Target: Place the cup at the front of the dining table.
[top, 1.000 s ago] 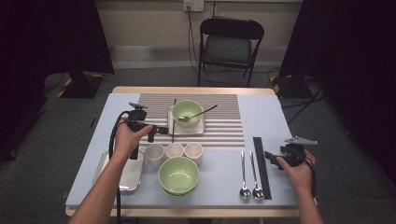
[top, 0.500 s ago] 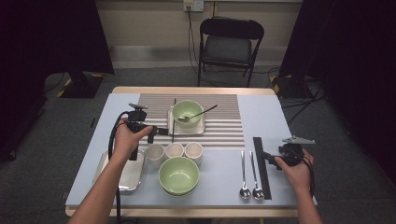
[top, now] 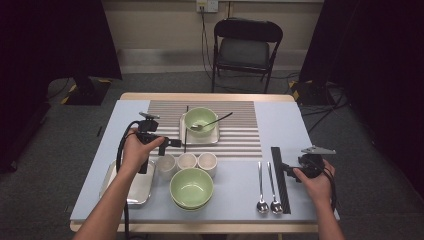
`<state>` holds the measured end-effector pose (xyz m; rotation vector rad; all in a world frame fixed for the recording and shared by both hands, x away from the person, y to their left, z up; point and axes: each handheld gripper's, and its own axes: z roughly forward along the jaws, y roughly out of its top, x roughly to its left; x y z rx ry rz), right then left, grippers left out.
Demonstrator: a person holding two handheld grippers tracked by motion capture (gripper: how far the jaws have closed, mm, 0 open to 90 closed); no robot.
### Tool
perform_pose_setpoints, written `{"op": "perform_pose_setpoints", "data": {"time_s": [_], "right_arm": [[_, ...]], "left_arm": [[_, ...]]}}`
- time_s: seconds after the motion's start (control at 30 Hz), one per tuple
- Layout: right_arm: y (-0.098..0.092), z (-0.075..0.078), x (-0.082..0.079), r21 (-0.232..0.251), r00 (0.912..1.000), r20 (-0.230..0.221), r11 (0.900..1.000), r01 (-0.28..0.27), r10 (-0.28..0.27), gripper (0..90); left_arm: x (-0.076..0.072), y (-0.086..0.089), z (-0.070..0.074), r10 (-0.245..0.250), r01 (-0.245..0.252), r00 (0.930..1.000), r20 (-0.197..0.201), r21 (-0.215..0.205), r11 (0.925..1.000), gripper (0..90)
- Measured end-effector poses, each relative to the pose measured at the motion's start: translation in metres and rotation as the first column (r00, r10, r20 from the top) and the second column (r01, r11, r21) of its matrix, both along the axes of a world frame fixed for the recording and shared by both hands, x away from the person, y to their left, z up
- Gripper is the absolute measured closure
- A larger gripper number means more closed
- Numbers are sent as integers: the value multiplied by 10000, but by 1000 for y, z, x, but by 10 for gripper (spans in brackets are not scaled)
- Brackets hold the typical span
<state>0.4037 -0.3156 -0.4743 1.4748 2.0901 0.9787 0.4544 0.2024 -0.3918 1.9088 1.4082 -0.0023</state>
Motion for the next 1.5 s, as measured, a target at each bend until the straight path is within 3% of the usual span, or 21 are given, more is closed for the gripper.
{"op": "perform_pose_setpoints", "data": {"time_s": [0.83, 1.0, 1.23, 1.5], "right_arm": [[3, 1, 0, -112, 10000, -37, 9999, -40, 39, 209], [3, 1, 0, -478, 10000, 3, 9988, -81, 81, 262], [4, 2, 0, -630, 10000, -59, 9980, -28, 24, 286], [4, 5, -1, -981, 9998, -112, 9951, 139, -151, 418]], "left_arm": [[-1, 1, -2, 81, -81, 10000, 3, 205, 9998, 177], [-2, 1, -2, 105, -106, 9999, 15, 224, 9997, 177], [-2, 0, -1, -25, 25, 10000, 8, 223, 9997, 177], [-2, 0, -2, -51, 51, 10000, 14, 255, 9997, 177]]}}
